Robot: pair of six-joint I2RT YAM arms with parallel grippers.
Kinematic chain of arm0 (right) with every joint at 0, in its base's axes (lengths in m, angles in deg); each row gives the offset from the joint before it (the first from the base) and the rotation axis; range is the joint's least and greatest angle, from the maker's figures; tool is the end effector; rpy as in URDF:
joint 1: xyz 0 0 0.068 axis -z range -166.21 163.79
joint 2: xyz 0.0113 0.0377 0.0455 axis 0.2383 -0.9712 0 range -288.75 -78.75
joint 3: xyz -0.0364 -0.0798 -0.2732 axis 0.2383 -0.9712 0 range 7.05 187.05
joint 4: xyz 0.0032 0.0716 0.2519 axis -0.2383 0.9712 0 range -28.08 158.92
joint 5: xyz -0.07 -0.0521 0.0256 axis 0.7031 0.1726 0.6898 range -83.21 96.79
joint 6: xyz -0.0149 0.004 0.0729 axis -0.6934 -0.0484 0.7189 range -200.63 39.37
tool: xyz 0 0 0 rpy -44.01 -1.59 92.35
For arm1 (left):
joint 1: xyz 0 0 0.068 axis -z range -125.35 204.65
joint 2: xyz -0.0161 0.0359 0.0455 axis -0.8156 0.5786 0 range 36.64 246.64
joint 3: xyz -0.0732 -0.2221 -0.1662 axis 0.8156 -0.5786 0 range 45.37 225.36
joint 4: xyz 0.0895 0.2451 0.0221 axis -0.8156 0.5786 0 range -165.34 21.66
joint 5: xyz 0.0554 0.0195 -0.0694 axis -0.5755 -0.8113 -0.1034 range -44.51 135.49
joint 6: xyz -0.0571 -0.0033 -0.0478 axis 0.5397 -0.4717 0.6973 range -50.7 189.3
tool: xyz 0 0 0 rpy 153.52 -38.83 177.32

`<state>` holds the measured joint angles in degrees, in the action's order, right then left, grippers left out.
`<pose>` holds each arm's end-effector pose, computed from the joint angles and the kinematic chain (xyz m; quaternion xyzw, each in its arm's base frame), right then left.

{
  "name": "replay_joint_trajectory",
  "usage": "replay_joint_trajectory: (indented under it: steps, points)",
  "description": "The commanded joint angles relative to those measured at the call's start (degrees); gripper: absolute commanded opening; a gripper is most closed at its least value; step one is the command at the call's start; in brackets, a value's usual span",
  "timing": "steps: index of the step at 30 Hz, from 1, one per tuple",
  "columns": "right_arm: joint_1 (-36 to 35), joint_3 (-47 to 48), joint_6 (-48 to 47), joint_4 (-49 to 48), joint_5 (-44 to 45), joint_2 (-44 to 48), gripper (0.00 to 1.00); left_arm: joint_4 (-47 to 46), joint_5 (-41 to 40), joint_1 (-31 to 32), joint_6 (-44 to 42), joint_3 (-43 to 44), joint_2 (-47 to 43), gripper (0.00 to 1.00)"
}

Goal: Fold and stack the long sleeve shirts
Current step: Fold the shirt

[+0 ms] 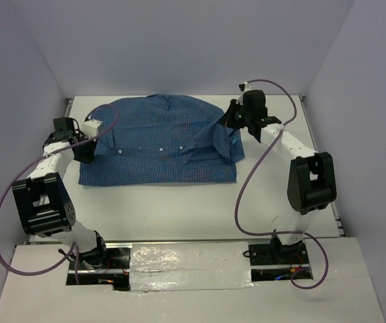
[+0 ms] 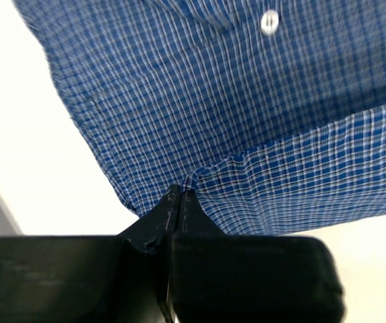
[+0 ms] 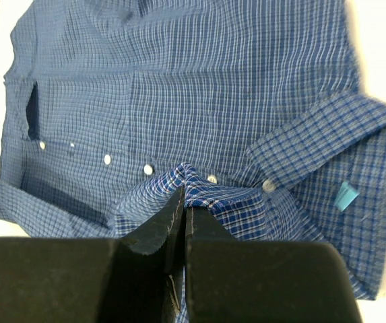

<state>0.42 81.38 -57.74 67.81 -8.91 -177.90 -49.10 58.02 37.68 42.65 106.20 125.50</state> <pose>0.4122 0.1153 0.2714 0.0042 0.8636 0.2653 0.4287 0.3275 0.0858 0.2200 0.1132 0.9399 0.0168 0.3217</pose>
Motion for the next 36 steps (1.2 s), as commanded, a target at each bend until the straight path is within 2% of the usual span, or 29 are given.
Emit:
replay_joint_trajectory:
  steps: [1, 6, 15, 17, 22, 30, 32, 33, 34, 35, 36]
  points:
    - [-0.26, 4.86, -0.04, -0.09, 2.96, 0.89, 0.00, -2.33, 1.35, -0.34, 4.32, 3.58, -1.14, 0.00]
    - [-0.26, 6.53, -0.31, 0.00, 5.07, 0.63, 0.00, -4.62, -0.40, -0.26, 4.16, 2.71, 0.87, 0.00]
    - [-1.84, 11.27, 0.40, 0.79, 4.10, -6.74, 0.03, -7.42, -3.48, -0.34, 6.78, 3.14, 8.78, 0.00]
    - [-2.10, 12.68, -0.04, 0.35, 5.15, -7.63, 0.00, -8.13, -3.92, -0.34, 7.66, 3.41, 9.31, 0.00]
    - [-2.37, 18.39, -0.83, 0.09, 8.76, -10.44, 0.00, -8.49, -3.92, -0.34, 8.55, 4.11, 10.72, 0.00]
    - [-3.77, 22.18, -3.65, -1.06, 8.85, -13.34, 0.00, -8.84, -3.83, -0.34, 7.85, 5.17, 10.90, 0.00]
    - [-4.04, 22.44, -3.56, -0.80, 8.85, -14.22, 0.00, -8.66, -3.66, -0.34, 7.76, 5.08, 11.25, 0.04]
    - [-4.04, 22.53, -3.56, -0.62, 9.02, -14.40, 0.03, -8.40, -3.57, -0.34, 7.85, 5.17, 11.34, 0.07]
    - [-4.04, 22.36, -3.56, -0.27, 9.29, -14.49, 0.09, -8.22, -3.40, -0.34, 7.93, 5.17, 11.51, 0.16]
    - [-4.04, 22.44, -3.56, 0.26, 9.98, -14.84, 0.17, -7.96, -3.22, -0.34, 7.93, 5.34, 11.69, 0.21]
    - [-4.04, 22.53, -3.73, 1.39, 10.34, -14.93, 0.37, -7.35, -2.96, -0.34, 8.02, 5.52, 11.77, 0.25]
